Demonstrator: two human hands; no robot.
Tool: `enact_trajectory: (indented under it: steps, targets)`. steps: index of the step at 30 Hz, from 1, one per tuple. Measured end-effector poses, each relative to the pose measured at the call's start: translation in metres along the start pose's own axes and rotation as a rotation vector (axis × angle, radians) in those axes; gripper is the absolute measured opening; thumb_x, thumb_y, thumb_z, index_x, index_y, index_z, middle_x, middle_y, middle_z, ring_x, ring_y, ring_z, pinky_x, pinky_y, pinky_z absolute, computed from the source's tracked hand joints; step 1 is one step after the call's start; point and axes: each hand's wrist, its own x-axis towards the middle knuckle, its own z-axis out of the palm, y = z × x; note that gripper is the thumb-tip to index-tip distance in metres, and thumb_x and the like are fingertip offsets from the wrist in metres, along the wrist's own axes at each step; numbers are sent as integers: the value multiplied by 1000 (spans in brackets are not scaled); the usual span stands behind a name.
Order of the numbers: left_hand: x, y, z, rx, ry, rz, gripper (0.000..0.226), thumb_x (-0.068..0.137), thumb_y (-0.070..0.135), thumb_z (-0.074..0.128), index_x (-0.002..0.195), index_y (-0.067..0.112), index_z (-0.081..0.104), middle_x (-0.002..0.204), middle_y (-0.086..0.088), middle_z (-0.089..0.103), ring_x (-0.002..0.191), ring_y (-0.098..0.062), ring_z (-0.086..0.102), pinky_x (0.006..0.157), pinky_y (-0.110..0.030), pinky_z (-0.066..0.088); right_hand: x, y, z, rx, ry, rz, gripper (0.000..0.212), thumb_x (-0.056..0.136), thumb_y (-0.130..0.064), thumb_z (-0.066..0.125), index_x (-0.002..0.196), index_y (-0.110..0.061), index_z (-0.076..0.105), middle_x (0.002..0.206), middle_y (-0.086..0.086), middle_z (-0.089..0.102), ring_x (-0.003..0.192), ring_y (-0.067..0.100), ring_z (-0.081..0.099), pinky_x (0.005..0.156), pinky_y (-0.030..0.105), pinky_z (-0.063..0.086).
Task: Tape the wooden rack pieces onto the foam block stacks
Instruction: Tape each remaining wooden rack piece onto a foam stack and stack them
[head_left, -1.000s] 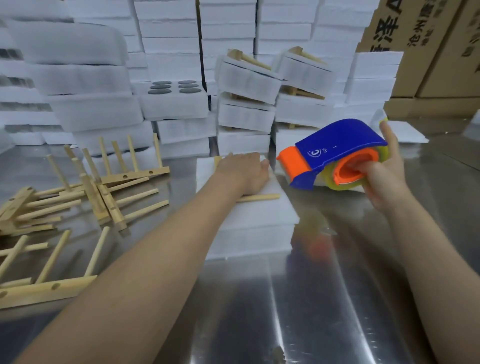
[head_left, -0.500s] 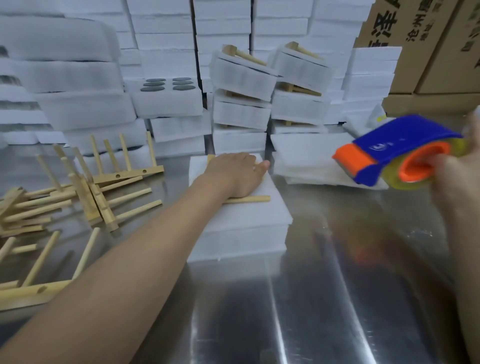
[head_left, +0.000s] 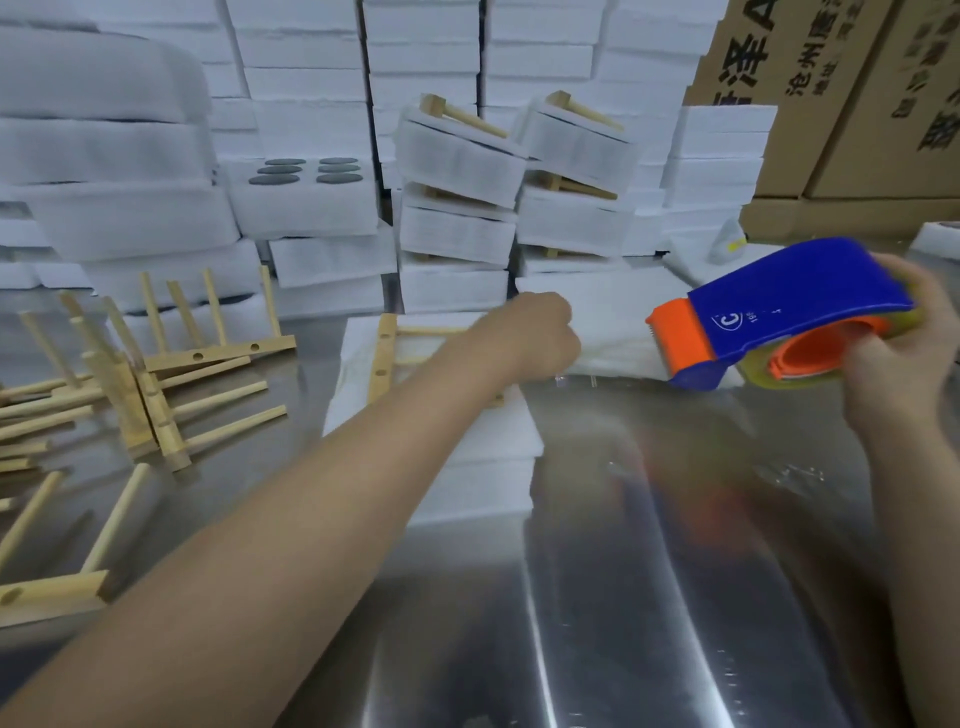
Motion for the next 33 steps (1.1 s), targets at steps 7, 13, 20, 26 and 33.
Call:
enact_trajectory:
  steps: [7, 13, 20, 26, 33]
  targets:
    - [13, 27, 28, -111, 232, 39, 34, 98, 38, 44, 82, 14, 62, 89, -6, 65, 85, -25, 56, 79, -33, 40, -3, 0, -2, 8, -12, -44, 43, 82, -16, 64, 111, -48, 59, 111, -20, 66, 108, 6, 63, 89, 35, 55]
    - [14, 16, 40, -340, 322, 108, 19, 90, 37, 61, 84, 19, 66, 83, 9, 65, 88, -17, 61, 84, -34, 46, -4, -3, 3, 53, -75, -83, 36, 83, -18, 66, 115, -34, 61, 107, -21, 66, 105, 2, 62, 79, 12, 51]
    - [10, 15, 42, -303, 329, 182, 13, 87, 31, 65, 77, 23, 67, 77, 7, 68, 82, -15, 62, 91, -33, 40, -5, -5, 7, -93, -143, -147, 54, 76, 8, 52, 118, -25, 61, 110, -14, 61, 103, -7, 58, 85, 19, 50]
    - [6, 15, 39, -395, 321, 233, 9, 86, 25, 67, 79, 19, 68, 83, 6, 70, 83, -15, 61, 95, -38, 41, -8, -8, 20, -138, -40, -404, 55, 72, 9, 56, 118, -21, 59, 112, 2, 63, 107, -1, 55, 91, 22, 46]
    - [2, 15, 35, -595, 368, 266, 9, 86, 19, 68, 77, 20, 68, 75, 14, 63, 80, -14, 59, 87, -42, 48, -7, -6, 20, -212, 154, -487, 58, 64, 8, 55, 116, -17, 64, 110, 19, 60, 101, 17, 57, 85, 20, 43]
